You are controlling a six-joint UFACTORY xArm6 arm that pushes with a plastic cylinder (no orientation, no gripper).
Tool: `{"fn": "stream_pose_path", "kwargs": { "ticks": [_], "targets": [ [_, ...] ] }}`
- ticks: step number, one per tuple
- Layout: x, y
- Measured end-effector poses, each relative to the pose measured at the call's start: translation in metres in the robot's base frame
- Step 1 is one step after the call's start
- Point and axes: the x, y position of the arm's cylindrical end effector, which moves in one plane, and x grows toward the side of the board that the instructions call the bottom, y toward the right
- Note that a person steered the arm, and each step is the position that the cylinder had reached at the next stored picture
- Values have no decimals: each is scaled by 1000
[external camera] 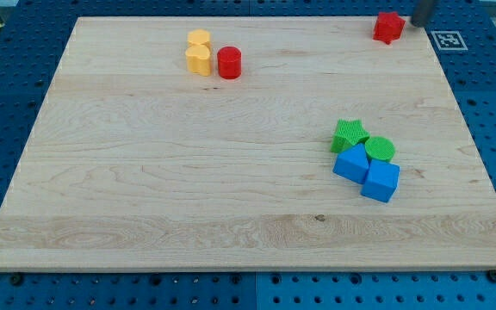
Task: Slightly push the red star to the right side of the red circle
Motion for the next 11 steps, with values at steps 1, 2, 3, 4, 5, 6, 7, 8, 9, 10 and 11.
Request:
{"fn": "stream_pose_path", "kwargs": {
  "ticks": [1, 2, 3, 4, 5, 6, 7, 8, 9, 10, 11],
  "targets": [
    [0, 0],
    [0, 0],
    [4, -11],
    [16, -36],
    [24, -62],
    [37, -78],
    [53, -78],
    [69, -78],
    [76, -78],
    [85, -79],
    [96, -80]
  ]
}}
